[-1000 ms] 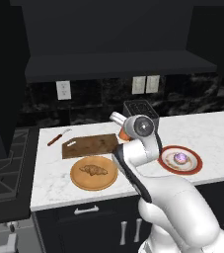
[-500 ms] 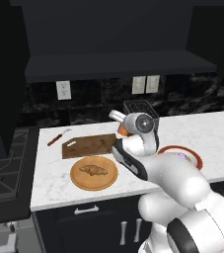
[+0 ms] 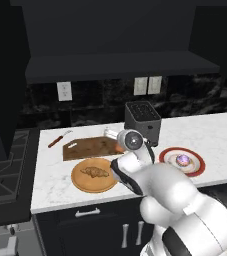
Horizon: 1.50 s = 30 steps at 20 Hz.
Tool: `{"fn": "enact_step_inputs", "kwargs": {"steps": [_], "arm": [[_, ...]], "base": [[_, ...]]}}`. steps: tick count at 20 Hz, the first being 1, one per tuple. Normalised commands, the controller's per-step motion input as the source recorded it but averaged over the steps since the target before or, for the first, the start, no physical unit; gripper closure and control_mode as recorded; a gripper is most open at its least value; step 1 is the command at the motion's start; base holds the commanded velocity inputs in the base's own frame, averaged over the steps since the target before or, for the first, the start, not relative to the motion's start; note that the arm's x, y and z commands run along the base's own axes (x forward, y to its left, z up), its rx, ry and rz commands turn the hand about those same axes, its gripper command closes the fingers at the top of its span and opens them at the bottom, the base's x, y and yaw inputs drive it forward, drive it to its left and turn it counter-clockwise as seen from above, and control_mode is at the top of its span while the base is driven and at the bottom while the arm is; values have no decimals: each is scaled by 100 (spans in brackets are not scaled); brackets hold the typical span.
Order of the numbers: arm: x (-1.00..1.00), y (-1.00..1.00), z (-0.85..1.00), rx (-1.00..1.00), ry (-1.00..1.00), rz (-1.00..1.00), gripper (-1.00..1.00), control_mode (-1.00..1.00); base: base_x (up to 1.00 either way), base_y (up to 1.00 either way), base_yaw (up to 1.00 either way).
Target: From the different types of pastries on the counter, select a croissant and place it on the cutting board. Then retrieve a jar of jam from the cabinet and place it alongside the croissant on the cutting board.
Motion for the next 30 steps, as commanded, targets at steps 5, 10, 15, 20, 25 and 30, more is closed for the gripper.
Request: {"fn": "enact_step_inputs", "kwargs": {"steps": [5,10,15,20,25,30], "arm": [[77,0,24,1,-18,0,100,-100],[3,9,-10,0,-3,1,100,-100],[4,0,-74,-6,0,0,100,-100],[14,1,7,10,-14,0,100,-100],[20,5,5,3,-20,0,100,-100],[0,13,-15,1,0,0,100,-100]], "base": [[0,0,0],[0,0,0],[0,0,0],[0,0,0],[0,0,0],[0,0,0]]}}
